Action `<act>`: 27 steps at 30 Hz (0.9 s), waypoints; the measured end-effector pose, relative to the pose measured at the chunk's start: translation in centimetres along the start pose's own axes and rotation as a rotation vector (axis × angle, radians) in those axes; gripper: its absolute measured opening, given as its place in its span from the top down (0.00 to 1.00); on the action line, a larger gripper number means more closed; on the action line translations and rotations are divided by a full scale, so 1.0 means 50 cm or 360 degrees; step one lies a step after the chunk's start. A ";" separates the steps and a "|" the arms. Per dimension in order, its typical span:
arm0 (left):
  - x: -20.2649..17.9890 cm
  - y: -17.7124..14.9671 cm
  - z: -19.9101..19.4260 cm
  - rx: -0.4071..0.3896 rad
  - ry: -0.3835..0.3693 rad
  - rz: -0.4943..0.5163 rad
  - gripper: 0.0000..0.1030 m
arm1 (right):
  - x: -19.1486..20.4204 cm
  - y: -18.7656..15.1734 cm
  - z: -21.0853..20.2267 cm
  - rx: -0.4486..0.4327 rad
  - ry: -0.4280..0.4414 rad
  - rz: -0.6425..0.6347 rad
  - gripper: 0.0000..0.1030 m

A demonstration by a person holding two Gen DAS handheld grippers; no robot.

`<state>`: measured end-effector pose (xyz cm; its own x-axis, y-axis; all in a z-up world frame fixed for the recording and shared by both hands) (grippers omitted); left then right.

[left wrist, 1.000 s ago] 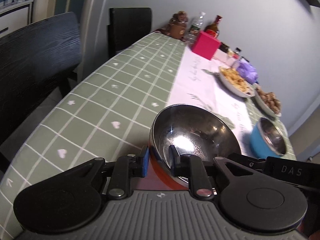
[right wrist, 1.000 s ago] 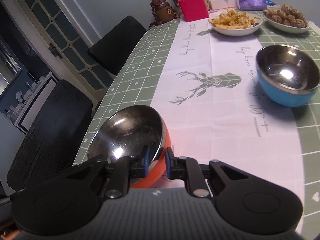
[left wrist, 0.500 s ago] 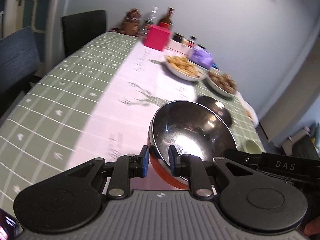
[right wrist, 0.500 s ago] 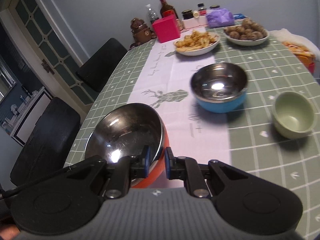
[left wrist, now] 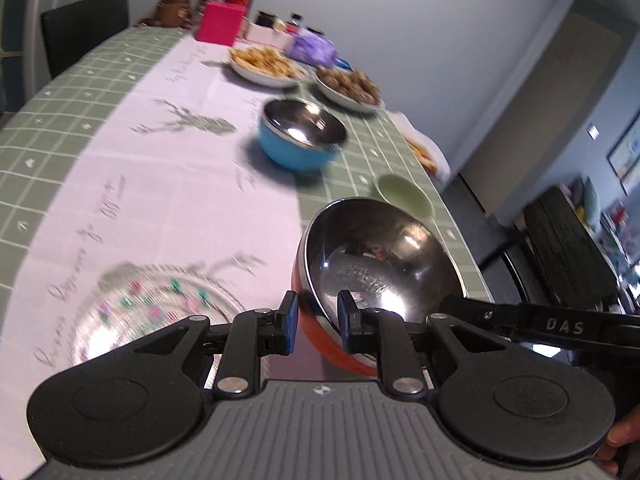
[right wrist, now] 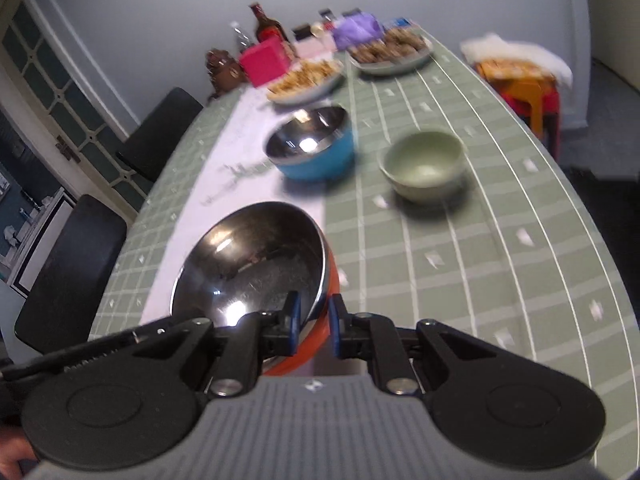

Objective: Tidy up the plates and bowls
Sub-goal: 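Lift the orange bowl with both grippers and carry it toward the blue bowl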

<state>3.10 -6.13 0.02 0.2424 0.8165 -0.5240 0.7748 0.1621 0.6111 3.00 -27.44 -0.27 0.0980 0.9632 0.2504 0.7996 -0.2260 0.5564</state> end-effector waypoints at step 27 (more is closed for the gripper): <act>-0.018 -0.089 0.046 0.0184 -0.0053 0.0006 0.76 | -0.064 -0.074 0.020 0.0028 -0.0117 -0.0006 0.87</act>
Point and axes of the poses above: each gripper's, at about its wrist camera, not at the fingertips, and z roughly the way its jaws point, x to its left, y to its top, the point moved 1 cm from there along z, roughly the way its jaws point, and after that the axes turned 13 degrees about -y, right-handed, at the moved point
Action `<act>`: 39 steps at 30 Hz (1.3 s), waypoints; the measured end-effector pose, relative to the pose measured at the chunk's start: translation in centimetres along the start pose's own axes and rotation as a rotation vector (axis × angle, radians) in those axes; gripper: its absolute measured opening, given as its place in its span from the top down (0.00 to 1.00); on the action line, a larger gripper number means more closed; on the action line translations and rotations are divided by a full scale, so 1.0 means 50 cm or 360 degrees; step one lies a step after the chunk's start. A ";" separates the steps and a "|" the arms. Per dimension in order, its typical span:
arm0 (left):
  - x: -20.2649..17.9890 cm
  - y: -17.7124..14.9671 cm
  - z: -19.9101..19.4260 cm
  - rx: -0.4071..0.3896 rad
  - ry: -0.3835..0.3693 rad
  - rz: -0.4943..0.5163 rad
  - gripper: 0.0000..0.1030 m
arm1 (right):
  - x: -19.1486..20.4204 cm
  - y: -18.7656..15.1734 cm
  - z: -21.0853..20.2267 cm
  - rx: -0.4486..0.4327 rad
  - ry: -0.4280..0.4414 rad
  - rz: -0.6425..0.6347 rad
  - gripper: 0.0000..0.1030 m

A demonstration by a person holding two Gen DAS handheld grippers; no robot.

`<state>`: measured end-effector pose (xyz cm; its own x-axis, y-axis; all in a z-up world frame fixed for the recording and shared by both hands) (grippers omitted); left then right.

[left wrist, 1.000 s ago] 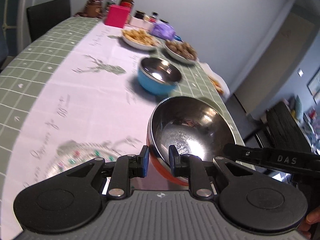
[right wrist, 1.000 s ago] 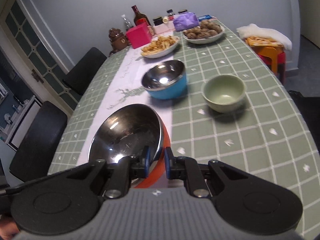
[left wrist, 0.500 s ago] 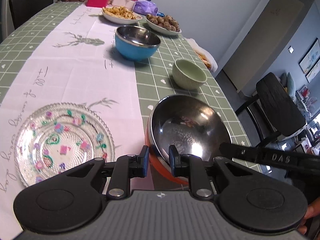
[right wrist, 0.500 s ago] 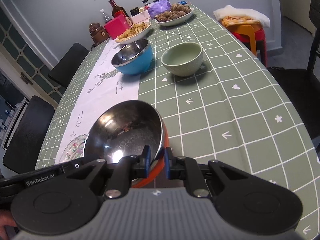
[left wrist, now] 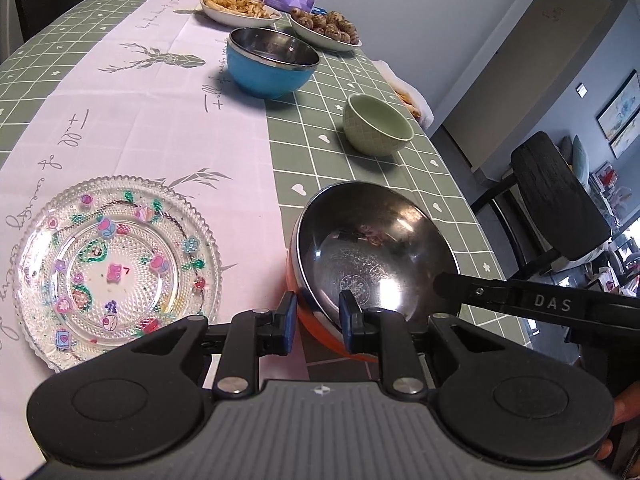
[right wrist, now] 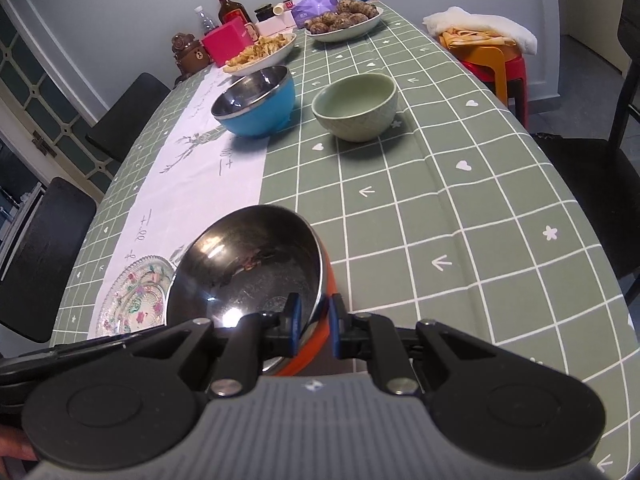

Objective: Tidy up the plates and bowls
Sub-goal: 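Lift the orange bowl with both grippers and carry it toward the blue bowl, then lower the orange bowl into the blue bowl with both grippers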

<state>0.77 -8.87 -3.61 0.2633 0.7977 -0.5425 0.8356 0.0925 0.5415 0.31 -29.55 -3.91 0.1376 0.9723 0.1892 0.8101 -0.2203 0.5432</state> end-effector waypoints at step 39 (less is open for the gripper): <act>0.044 0.180 -0.063 -0.0168 0.0097 0.0136 0.50 | 0.058 0.126 -0.045 -0.0232 0.0102 -0.0124 0.61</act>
Point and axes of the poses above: each gripper's, at about its wrist camera, not at the fingertips, and z roughly the way its jaws point, x to its left, y to its top, the point moved 1 cm from there along z, roughly the way its jaws point, and after that the axes turned 13 degrees about -y, right-handed, at the moved point
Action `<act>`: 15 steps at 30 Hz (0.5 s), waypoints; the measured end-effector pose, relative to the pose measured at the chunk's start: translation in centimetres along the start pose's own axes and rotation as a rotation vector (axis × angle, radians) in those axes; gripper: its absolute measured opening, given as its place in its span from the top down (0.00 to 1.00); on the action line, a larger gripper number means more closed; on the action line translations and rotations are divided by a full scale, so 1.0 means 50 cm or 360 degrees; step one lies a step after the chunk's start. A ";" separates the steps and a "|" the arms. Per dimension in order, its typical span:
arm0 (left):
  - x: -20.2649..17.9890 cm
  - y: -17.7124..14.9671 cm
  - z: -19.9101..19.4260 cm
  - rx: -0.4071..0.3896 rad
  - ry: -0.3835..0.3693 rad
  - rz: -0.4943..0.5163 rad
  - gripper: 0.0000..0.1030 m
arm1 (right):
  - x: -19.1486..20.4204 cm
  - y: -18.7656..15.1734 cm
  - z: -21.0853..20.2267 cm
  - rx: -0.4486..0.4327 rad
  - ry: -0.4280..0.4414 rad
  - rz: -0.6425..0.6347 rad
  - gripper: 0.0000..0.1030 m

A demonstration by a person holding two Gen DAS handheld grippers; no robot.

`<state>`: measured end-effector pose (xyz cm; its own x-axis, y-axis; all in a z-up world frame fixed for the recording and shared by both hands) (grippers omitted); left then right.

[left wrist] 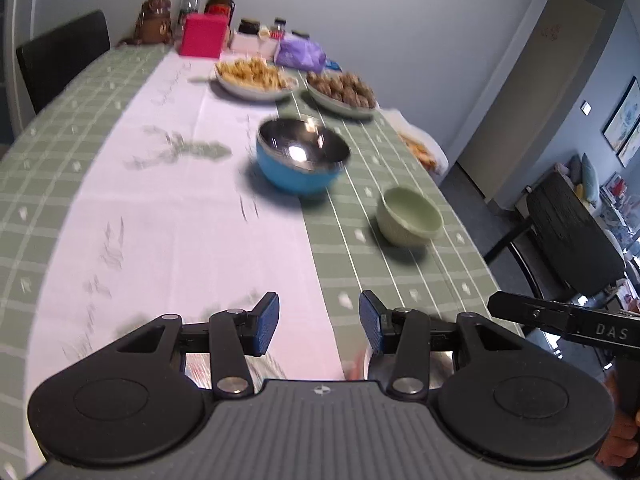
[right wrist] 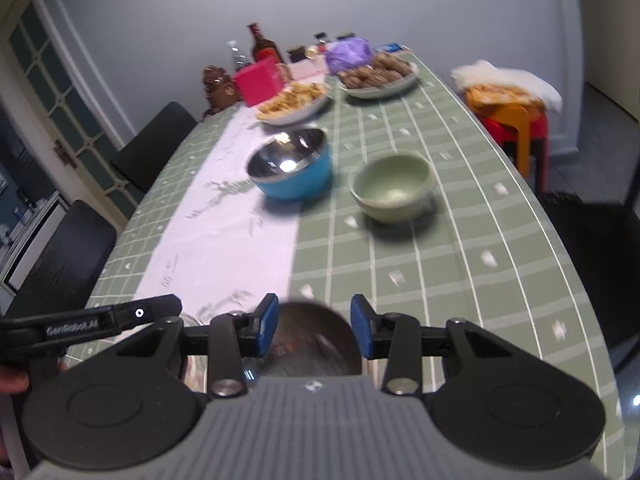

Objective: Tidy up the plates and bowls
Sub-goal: 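Lower the orange bowl into the blue bowl with both grippers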

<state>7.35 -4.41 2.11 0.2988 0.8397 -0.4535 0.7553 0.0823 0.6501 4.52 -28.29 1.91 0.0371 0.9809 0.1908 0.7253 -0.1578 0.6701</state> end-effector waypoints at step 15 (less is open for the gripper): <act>0.040 0.193 0.124 -0.0081 0.0155 0.0068 0.56 | 0.084 0.216 0.178 -0.0006 -0.0037 0.0040 0.62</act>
Point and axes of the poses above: each gripper's, at about its wrist camera, not at the fingertips, and z roughly the way its jaws point, x to its left, y to its top, the point moved 1 cm from there along z, roughly the way its jaws point, and after that the axes turned 13 degrees about -y, right-handed, at the moved point
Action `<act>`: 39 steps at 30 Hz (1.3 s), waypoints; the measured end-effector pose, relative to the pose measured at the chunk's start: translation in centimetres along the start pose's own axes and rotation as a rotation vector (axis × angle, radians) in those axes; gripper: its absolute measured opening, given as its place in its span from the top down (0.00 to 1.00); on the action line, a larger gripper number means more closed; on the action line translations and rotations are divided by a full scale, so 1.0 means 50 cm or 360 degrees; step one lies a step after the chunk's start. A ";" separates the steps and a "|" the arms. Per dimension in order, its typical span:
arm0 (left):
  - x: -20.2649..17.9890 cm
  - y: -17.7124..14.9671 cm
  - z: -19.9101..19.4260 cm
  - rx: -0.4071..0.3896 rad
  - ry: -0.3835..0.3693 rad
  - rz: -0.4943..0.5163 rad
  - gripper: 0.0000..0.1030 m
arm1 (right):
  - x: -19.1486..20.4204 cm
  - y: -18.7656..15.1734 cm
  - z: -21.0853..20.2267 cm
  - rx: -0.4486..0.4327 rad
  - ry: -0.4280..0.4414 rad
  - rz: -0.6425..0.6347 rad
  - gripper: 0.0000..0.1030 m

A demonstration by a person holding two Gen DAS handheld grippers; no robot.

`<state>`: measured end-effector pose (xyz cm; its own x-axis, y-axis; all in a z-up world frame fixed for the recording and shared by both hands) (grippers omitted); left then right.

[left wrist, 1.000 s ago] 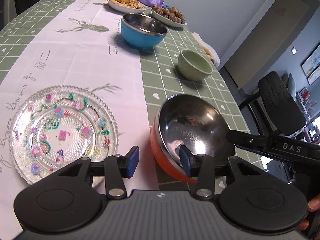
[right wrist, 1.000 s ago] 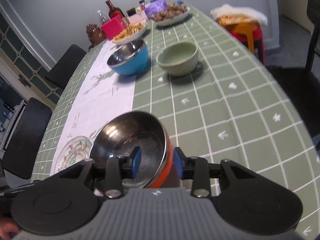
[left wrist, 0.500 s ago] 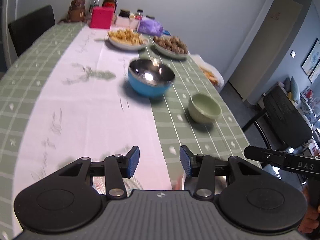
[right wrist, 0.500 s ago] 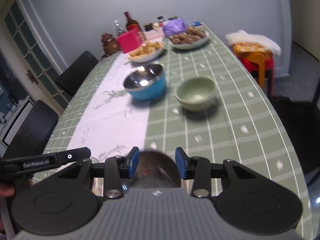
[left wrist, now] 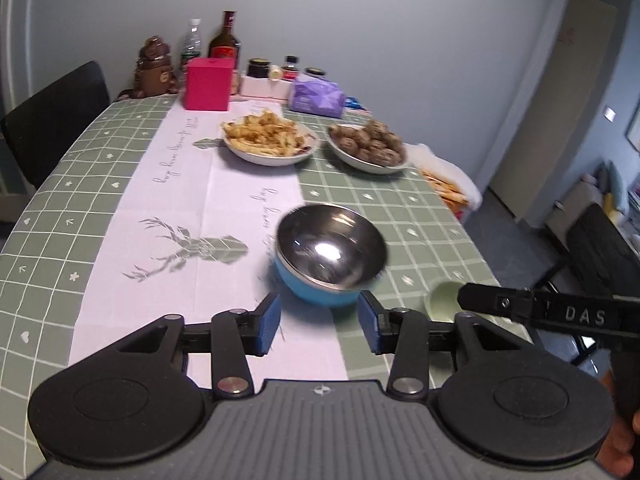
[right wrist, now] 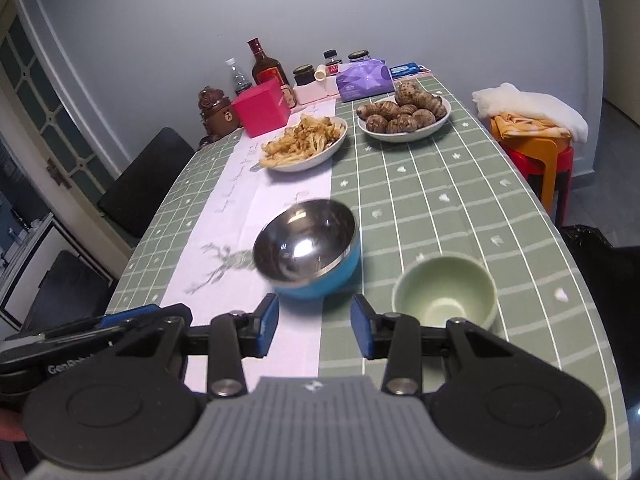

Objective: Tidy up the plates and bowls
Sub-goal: 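Lower the orange bowl into the blue bowl with both grippers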

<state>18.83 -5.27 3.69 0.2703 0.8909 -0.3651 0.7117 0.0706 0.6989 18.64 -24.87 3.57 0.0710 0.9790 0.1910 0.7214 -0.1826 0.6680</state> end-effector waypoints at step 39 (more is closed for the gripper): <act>0.114 0.036 0.252 0.0046 0.0111 -0.0138 0.84 | 0.016 0.068 0.281 0.0213 -0.0142 0.0084 0.89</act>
<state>29.80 -5.71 -4.89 0.1617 0.9111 -0.3793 0.7491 0.1369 0.6482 30.84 -23.44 -4.12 0.1679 0.9736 0.1548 0.7999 -0.2263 0.5558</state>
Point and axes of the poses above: each gripper's, at about its wrist camera, not at the fingertips, and z roughly the way its jaws point, x to its left, y to its top, the point moved 1 cm from there along z, roughly the way its jaws point, and after that the axes turned 13 degrees about -y, right-handed, at the moved point
